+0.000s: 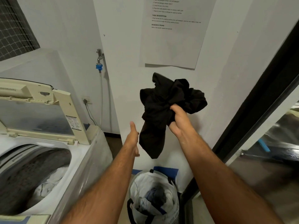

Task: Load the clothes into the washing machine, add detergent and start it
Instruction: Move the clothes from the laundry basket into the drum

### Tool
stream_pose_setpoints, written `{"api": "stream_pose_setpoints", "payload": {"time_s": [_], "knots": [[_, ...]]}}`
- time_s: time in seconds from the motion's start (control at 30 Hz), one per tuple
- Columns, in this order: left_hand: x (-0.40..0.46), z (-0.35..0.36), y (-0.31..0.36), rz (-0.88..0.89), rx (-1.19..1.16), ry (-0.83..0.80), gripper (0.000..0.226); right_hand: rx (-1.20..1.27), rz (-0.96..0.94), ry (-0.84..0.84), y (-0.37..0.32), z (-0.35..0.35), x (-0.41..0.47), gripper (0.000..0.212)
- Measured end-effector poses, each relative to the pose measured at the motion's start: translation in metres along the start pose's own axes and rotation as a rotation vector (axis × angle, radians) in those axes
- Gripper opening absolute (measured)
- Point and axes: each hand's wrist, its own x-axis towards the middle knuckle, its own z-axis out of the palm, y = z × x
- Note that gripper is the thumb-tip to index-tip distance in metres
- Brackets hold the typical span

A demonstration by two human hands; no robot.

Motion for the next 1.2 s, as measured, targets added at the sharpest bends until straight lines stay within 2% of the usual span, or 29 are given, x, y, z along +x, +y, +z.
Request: {"api": "stream_pose_setpoints", "payload": {"time_s": [0.07, 0.13, 0.17, 0.27, 0.33, 0.43, 0.53, 0.67, 0.73, 0.83, 0.97, 1.03, 1.07, 1.13, 1.2], "knots": [[0.001, -0.007, -0.017, -0.188, -0.069, -0.004, 0.102, 0.064, 0.011, -0.006, -0.002, 0.005, 0.0, 0.023], [0.004, -0.008, -0.026, -0.304, -0.278, -0.118, 0.106, 0.094, 0.05, -0.018, 0.002, 0.011, -0.002, 0.022], [0.004, -0.008, -0.027, -0.293, -0.389, -0.178, 0.1, 0.101, 0.078, -0.026, 0.006, 0.014, -0.003, 0.023], [0.001, -0.007, -0.023, -0.109, -0.671, -0.285, 0.074, 0.077, 0.155, -0.029, 0.02, 0.014, -0.007, 0.032], [0.001, -0.01, -0.016, 0.002, -0.733, -0.283, 0.063, 0.07, 0.182, -0.036, 0.03, 0.01, -0.009, 0.034], [-0.004, -0.017, -0.006, 0.069, -0.705, -0.288, 0.055, 0.052, 0.243, -0.027, 0.039, 0.004, -0.014, 0.028], [-0.01, -0.02, -0.002, 0.118, -0.708, -0.284, 0.048, -0.031, 0.3, -0.025, 0.049, -0.002, -0.013, 0.037], [-0.015, -0.027, 0.005, 0.185, -0.784, -0.228, 0.044, -0.126, 0.364, -0.107, 0.065, 0.001, -0.008, 0.048], [-0.018, -0.031, 0.011, 0.214, -0.743, -0.193, 0.046, -0.084, 0.427, -0.133, 0.075, 0.006, -0.007, 0.05], [-0.028, -0.05, 0.015, 0.248, -0.67, -0.09, 0.037, 0.045, 0.469, -0.136, 0.095, 0.022, -0.009, 0.044], [-0.029, -0.103, 0.016, 0.28, -0.595, -0.107, 0.033, 0.095, 0.456, -0.172, 0.126, 0.05, -0.008, 0.039], [-0.022, -0.132, 0.011, 0.341, -0.506, -0.005, 0.028, 0.106, 0.468, -0.227, 0.144, 0.066, -0.007, 0.041], [-0.018, -0.147, 0.009, 0.355, -0.481, 0.056, 0.028, 0.102, 0.477, -0.252, 0.154, 0.075, -0.007, 0.042], [-0.014, -0.175, 0.004, 0.366, -0.467, 0.117, 0.044, 0.059, 0.483, -0.286, 0.173, 0.097, -0.008, 0.048], [-0.013, -0.201, 0.002, 0.298, -0.54, 0.032, 0.066, 0.009, 0.474, -0.304, 0.193, 0.12, -0.009, 0.063]]}}
